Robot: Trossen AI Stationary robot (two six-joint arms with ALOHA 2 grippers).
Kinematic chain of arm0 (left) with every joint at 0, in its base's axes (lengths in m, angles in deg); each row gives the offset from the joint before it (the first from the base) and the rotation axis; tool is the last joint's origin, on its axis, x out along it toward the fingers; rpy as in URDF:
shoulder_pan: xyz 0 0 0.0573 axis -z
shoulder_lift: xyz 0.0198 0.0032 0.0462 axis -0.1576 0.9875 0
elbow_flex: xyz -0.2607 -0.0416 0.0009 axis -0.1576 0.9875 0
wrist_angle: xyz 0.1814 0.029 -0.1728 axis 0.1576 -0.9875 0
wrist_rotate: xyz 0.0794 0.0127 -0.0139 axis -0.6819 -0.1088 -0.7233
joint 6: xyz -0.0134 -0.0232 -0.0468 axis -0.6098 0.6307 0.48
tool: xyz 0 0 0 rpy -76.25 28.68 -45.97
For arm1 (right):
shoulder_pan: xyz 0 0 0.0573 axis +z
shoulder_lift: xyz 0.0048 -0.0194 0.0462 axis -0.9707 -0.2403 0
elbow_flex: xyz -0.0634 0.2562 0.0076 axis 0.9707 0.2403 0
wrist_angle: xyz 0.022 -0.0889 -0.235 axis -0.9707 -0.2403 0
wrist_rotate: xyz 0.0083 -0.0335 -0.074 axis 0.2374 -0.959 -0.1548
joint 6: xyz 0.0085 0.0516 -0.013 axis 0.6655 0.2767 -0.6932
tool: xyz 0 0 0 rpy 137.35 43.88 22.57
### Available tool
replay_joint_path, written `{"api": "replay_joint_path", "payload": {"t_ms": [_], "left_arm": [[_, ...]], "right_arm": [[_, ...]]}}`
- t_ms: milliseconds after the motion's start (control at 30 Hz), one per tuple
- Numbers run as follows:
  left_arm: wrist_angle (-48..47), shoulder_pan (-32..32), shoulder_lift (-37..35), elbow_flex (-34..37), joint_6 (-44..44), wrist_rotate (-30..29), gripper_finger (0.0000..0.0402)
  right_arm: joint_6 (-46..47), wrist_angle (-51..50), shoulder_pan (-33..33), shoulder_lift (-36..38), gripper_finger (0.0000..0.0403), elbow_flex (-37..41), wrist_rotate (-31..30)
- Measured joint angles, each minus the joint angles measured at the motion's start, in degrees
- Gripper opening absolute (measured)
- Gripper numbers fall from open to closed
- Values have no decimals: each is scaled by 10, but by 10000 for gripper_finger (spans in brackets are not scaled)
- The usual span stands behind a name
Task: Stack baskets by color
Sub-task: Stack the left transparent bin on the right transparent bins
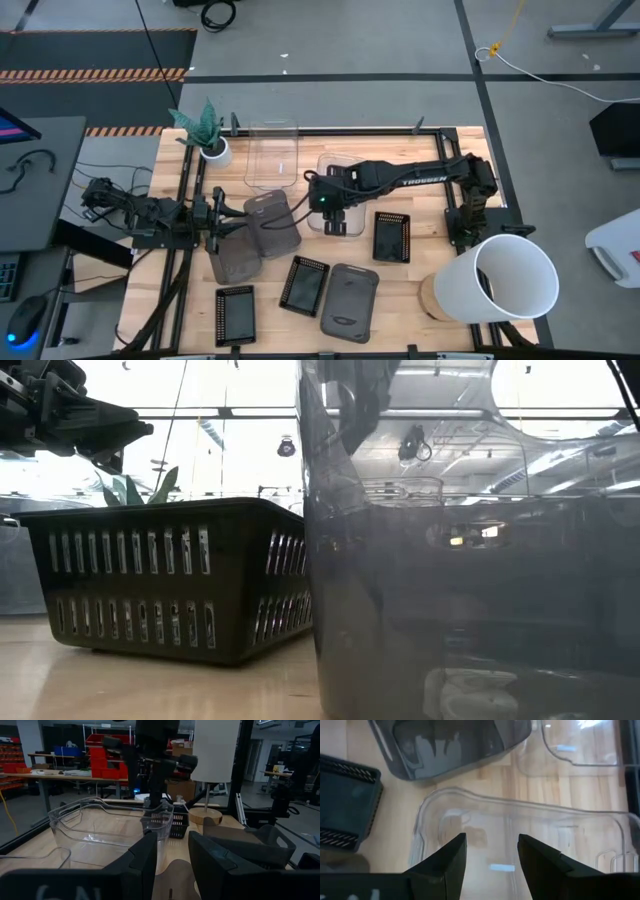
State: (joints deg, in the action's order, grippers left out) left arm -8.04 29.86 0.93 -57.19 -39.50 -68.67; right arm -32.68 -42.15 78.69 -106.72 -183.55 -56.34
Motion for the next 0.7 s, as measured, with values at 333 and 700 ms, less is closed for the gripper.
{"api": "replay_joint_path", "payload": {"t_ms": [333,700], "left_arm": [[0,0,0,0,0,0,119],[0,0,0,0,0,0,119]], "right_arm": [[0,20,7,8,183,0,-22],[-25,59,16,12,183,14,-30]]}}
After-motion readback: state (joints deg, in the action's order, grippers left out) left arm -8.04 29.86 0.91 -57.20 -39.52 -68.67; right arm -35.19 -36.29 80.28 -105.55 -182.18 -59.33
